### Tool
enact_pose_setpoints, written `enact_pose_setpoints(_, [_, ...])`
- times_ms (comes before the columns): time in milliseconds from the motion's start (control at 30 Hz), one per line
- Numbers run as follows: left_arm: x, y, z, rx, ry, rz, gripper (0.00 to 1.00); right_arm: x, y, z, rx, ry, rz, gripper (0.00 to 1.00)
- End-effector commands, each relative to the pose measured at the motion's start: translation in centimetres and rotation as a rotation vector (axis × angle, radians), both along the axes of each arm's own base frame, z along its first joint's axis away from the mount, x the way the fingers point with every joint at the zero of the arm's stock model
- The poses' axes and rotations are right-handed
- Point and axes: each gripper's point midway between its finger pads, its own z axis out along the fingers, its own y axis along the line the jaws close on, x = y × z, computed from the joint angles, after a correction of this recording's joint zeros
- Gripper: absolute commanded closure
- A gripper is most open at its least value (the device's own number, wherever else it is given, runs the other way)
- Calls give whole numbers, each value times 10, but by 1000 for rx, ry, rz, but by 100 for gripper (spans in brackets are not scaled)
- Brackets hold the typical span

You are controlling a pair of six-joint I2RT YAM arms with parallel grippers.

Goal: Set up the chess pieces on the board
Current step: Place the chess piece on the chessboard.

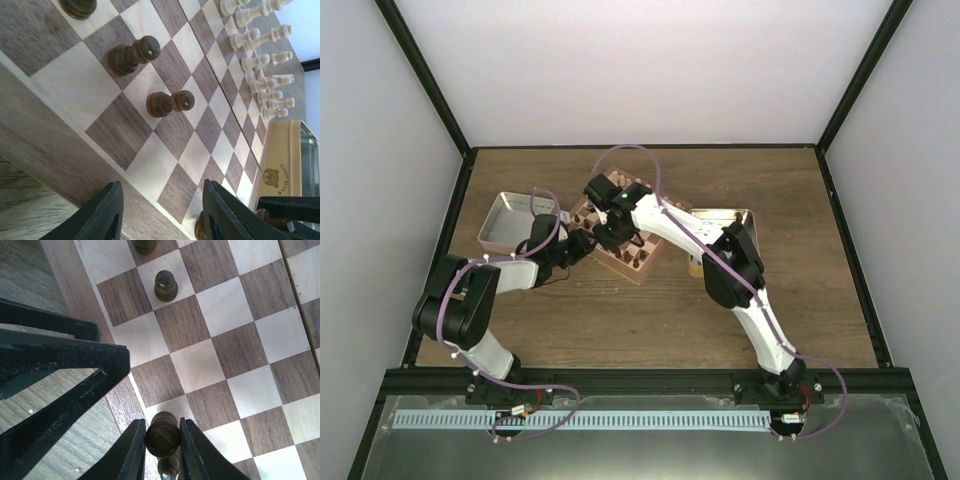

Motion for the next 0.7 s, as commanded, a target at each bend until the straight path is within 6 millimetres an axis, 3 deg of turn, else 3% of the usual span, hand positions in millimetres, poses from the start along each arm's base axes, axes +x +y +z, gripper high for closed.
enact_pose_setpoints(0, [-1, -8, -8, -35, 27, -24, 54, 1, 12, 5, 22, -11, 27, 79])
enact_pose_setpoints(200, [-1, -3, -11, -13, 32, -2, 55, 8, 16, 2, 43, -47, 17, 82])
enact_pose_setpoints(433, [-3, 15, -5, 54, 13, 65, 56, 19, 19, 13, 129, -147, -21, 82])
enact_pose_setpoints(667, [-6, 19, -5, 62, 17, 72, 55, 24, 20, 18, 206, -220, -60, 83])
